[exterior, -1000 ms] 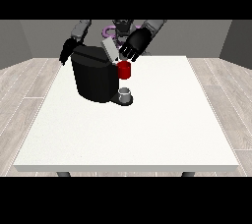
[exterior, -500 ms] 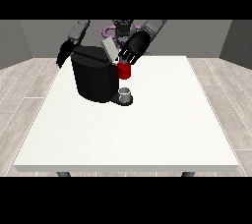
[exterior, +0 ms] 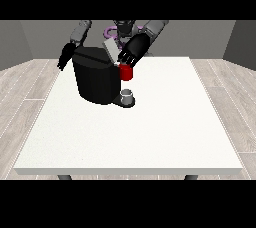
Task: Insert the coffee pod into the coffee machine and close the lid
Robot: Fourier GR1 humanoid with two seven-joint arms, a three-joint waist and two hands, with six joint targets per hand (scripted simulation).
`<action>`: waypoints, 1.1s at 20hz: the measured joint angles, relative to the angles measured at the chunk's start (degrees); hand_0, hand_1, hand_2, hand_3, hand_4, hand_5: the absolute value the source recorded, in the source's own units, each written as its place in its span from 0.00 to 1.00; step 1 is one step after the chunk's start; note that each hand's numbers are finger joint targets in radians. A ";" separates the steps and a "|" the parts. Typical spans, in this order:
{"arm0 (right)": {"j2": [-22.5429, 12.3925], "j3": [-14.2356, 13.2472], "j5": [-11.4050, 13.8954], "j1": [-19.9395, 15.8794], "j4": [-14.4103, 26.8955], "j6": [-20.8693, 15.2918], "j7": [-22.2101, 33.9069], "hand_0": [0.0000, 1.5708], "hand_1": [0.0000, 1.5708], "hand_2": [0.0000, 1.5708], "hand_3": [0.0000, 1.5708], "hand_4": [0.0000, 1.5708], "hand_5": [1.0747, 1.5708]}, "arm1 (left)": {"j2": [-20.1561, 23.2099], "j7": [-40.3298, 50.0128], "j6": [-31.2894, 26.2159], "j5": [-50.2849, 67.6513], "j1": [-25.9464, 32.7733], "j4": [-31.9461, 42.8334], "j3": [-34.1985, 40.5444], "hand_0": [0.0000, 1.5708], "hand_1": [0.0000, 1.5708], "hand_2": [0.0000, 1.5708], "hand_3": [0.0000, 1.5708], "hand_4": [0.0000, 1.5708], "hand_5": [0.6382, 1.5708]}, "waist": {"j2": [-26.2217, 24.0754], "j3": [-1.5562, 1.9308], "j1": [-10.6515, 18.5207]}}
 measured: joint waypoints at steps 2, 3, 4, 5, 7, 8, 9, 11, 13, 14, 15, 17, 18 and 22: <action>0.06 -0.15 -0.19 -0.24 0.29 0.04 -0.43 0.00 0.00 0.00 0.00 0.00 1.00 | 0.28 -0.27 0.29 -0.17 -0.64 -0.07 0.07 0.77 0.77 0.79 0.76 0.23 1.00 | 0.48 0.00 -0.08; -0.13 -0.30 -0.28 -0.39 0.31 0.15 -0.38 0.00 0.00 0.00 0.00 0.00 1.00 | 0.50 -0.34 0.78 -0.26 -0.74 -0.07 0.24 0.77 0.77 0.79 0.77 0.23 1.00 | 0.76 0.01 -0.26; -0.41 -0.46 -0.36 -0.53 0.20 0.30 -0.38 0.00 0.00 0.00 0.00 0.07 1.00 | 1.03 -0.93 0.57 -0.23 -0.89 0.07 0.36 0.77 0.77 0.79 0.76 0.22 1.00 | 0.98 0.02 -0.30; -0.65 -0.47 -0.43 -0.58 -0.04 0.56 -0.18 0.00 0.00 0.00 0.00 0.00 1.00 | 1.44 -1.51 0.64 -0.28 -0.86 0.23 0.44 0.77 0.77 0.79 0.76 0.23 1.00 | 1.14 0.02 -0.53; -0.06 -0.05 -0.39 0.71 -0.40 0.42 -0.35 0.00 0.00 0.00 0.00 0.00 1.00 | 1.59 -2.11 1.21 -0.47 -0.31 0.41 0.45 0.77 0.77 0.78 0.75 0.23 1.00 | 0.52 0.02 -0.77; 0.10 0.23 -0.32 0.72 -0.68 0.44 -0.07 0.00 0.00 0.00 0.00 0.00 1.00 | 1.91 -2.16 1.31 -0.56 -0.58 0.67 0.60 0.76 0.76 0.77 0.75 0.23 1.00 | 0.64 0.01 -1.21; -0.08 -0.12 -0.39 0.59 -0.23 0.36 -0.20 0.00 0.00 0.00 0.00 0.00 1.00 | 1.60 -2.22 1.70 -0.72 -0.66 0.43 0.43 0.75 0.75 0.76 0.74 0.22 1.00 | 0.72 0.01 -0.88; -0.69 -0.60 -0.65 -0.40 -0.07 0.70 -0.20 0.00 0.00 0.00 0.00 0.00 1.00 | 2.05 -2.39 2.16 -1.08 -1.31 0.36 0.43 0.81 0.81 0.81 0.75 0.11 1.00 | 1.40 0.01 -0.92; -0.52 -0.54 -0.27 -0.61 0.17 0.15 -0.34 0.00 0.00 0.00 0.00 0.00 1.00 | 1.75 -2.77 3.54 -1.88 -1.10 -0.01 -0.14 0.77 0.77 0.78 0.72 0.00 1.00 | 1.58 0.02 -0.56; -0.63 -0.53 -0.27 -0.90 0.07 0.24 -0.07 0.00 0.00 0.00 0.00 0.00 1.00 | 1.57 -2.45 4.12 -2.34 -0.92 0.11 -0.36 0.77 0.77 0.78 0.70 0.00 1.00 | 1.46 0.01 -0.76; -0.73 -0.71 -0.28 -1.17 0.29 0.15 -0.47 0.00 0.00 0.00 0.00 0.00 1.00 | 1.64 -2.44 4.24 -2.74 -1.14 -0.03 -0.69 0.77 0.77 0.78 0.70 0.00 1.00 | 1.65 -0.02 -0.71; -0.56 -0.96 -0.56 -1.33 0.39 0.03 -0.36 0.00 0.00 0.00 0.00 0.00 1.00 | 1.79 -3.37 4.63 -3.47 -1.00 -0.24 -1.42 0.75 0.75 0.76 0.68 0.00 1.00 | 1.61 -0.02 -0.60; -0.70 -0.90 -0.55 -1.46 0.22 0.18 -0.37 0.00 0.00 0.00 0.00 0.09 1.00 | 2.25 -4.01 4.96 -3.91 -1.05 -0.34 -1.71 0.74 0.74 0.76 0.68 0.00 1.00 | 1.95 -0.02 -0.88; -0.32 -0.32 -0.21 -1.24 -0.76 -0.13 0.33 0.00 0.00 0.00 0.00 0.00 1.00 | 2.89 -5.45 6.09 -5.27 -0.28 0.20 -2.49 0.70 0.70 0.72 0.63 0.00 1.00 | 1.98 0.04 -1.30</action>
